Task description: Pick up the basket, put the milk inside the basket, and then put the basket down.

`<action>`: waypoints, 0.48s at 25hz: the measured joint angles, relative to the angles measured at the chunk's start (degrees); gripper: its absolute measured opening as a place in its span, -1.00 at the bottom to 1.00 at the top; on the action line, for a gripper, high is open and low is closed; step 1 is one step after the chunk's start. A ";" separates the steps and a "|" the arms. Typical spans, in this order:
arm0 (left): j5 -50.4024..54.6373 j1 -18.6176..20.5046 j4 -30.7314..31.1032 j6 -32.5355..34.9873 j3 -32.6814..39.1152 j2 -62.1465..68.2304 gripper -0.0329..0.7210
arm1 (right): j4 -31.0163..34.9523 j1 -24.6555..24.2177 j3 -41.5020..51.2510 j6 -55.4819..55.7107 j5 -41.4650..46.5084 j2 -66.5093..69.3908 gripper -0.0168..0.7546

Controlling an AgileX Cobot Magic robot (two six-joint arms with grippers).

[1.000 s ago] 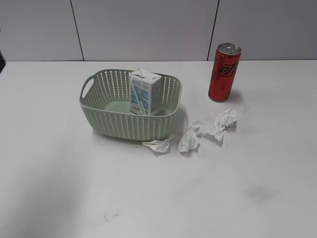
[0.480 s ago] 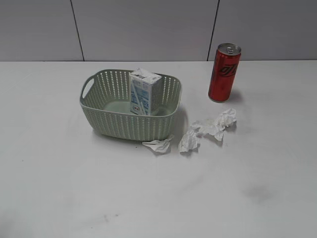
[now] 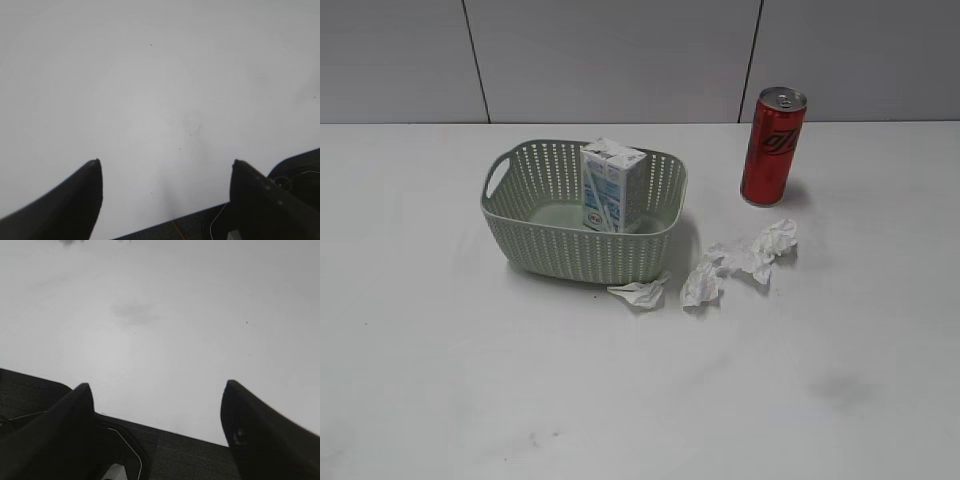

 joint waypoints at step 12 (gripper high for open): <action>-0.01 0.00 -0.41 0.27 0.00 0.00 0.65 | 0.00 0.00 0.15 0.00 -0.06 0.00 0.57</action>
